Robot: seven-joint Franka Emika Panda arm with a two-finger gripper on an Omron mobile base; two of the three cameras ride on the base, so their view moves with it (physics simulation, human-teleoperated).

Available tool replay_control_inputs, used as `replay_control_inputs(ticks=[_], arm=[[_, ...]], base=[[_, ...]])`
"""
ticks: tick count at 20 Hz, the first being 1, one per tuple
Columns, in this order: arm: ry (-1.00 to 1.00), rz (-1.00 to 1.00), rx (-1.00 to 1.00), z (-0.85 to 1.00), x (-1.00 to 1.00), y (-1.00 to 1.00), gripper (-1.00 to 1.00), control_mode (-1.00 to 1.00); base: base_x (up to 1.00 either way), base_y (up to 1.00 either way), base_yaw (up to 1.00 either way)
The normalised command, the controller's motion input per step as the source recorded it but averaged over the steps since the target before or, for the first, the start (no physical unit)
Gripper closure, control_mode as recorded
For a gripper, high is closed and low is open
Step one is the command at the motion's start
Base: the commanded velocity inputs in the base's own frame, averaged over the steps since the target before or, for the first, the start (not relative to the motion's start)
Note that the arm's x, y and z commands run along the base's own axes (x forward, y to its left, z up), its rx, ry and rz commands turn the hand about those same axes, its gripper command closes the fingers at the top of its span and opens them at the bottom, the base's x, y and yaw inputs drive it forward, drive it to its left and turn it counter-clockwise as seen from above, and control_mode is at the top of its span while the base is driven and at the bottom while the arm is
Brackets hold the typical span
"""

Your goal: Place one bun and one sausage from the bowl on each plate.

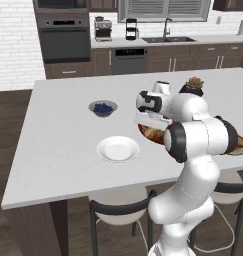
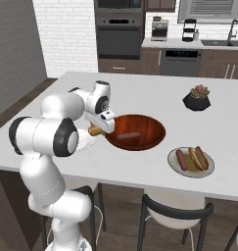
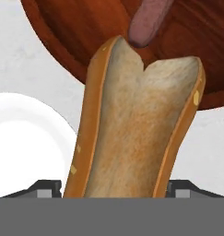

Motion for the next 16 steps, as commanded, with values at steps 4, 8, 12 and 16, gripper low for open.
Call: replay_control_inputs(ticks=[4, 8, 12, 16], arm=[[0.00, 0.22, 0.00, 0.06, -0.08, 0.70, 1.00, -1.00], [0.00, 0.29, 0.00, 0.00, -0.15, 0.56, 1.00, -1.00], [0.00, 0.37, 0.00, 0.00, 0.00, 0.66, 1.00, -1.00], [0.00, 0.29, 0.00, 0.00, 0.12, 0.76, 1.00, -1.00]], base=[[0.00, 0.00, 0.00], [0.00, 0.00, 0.00], [0.00, 0.00, 0.00], [0.00, 0.00, 0.00]])
